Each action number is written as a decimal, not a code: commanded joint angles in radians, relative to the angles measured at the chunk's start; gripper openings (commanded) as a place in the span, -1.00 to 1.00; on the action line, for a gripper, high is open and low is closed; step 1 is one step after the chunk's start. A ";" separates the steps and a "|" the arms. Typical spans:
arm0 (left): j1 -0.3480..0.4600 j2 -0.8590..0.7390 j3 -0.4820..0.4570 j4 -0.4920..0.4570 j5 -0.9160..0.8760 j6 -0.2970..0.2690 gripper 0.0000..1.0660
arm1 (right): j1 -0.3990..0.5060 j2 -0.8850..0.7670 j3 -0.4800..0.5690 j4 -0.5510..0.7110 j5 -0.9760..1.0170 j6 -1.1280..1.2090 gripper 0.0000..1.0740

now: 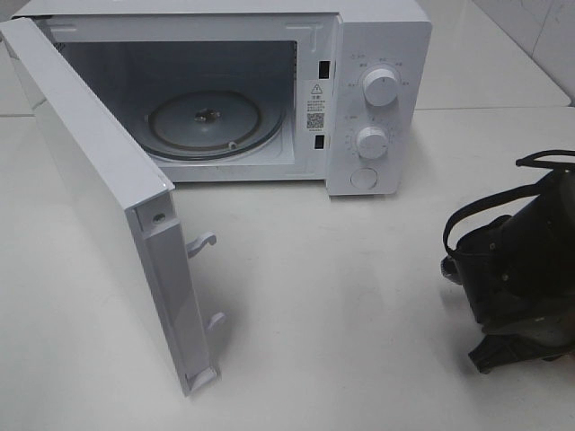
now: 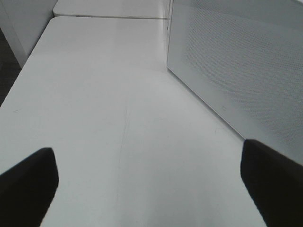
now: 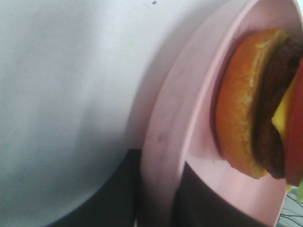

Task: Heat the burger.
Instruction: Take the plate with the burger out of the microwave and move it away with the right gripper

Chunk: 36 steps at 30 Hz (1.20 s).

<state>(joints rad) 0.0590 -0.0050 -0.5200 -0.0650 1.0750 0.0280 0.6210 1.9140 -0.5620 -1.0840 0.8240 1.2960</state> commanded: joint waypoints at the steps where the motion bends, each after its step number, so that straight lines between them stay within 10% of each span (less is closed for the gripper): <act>1: 0.001 -0.019 0.004 -0.006 -0.006 -0.002 0.83 | -0.004 0.008 -0.005 -0.032 0.054 0.039 -0.57; 10: 0.001 -0.019 0.004 -0.006 -0.006 -0.002 0.83 | -0.001 -0.067 -0.017 0.015 0.055 -0.018 -0.11; 20: 0.001 -0.019 0.004 -0.006 -0.006 -0.002 0.83 | -0.001 -0.327 -0.017 0.140 -0.034 -0.159 -0.08; 36: 0.001 -0.019 0.004 -0.006 -0.006 -0.002 0.83 | -0.001 -0.751 -0.017 0.605 -0.107 -0.799 0.52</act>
<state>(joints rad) 0.0590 -0.0050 -0.5200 -0.0650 1.0750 0.0280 0.6210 1.1790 -0.5770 -0.5050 0.7050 0.5360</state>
